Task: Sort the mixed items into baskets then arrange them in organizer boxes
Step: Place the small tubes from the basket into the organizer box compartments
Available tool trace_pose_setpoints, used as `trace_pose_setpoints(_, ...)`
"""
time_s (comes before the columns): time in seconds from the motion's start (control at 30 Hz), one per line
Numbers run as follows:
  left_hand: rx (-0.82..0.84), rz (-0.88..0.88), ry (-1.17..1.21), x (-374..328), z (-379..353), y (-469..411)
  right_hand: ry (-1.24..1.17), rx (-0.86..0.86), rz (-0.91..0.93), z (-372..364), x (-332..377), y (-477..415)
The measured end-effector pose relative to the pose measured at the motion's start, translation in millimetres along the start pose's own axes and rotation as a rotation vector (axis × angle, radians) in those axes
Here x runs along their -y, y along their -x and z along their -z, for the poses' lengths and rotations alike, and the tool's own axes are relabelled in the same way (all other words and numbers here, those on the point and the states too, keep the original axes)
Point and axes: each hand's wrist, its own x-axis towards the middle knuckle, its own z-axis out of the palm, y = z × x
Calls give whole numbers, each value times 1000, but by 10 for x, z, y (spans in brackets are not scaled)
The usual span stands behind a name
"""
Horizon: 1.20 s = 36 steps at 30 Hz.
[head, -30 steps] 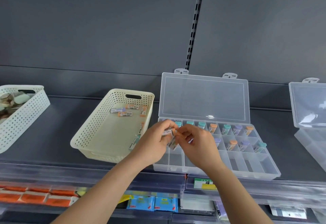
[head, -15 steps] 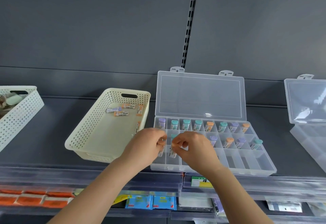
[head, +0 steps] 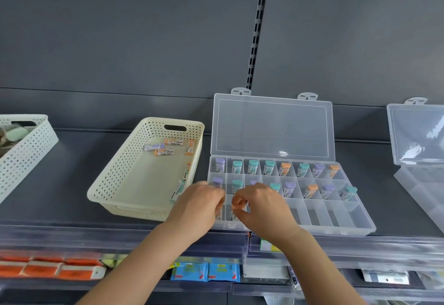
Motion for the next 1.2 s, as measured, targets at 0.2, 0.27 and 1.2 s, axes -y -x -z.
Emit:
trace_pose_setpoints(0.2, -14, -18, -20, 34, -41, 21, 38, 14, -1, -2, 23, -3)
trace_pose_setpoints(0.27, -11, -31, -16, 49, -53, 25, 46, 12, -3, 0, 30, 1)
trace_pose_setpoints(1.2, 154, 169, -305, 1821, 206, -859, 764, 601, 218, -484, 1112, -1565)
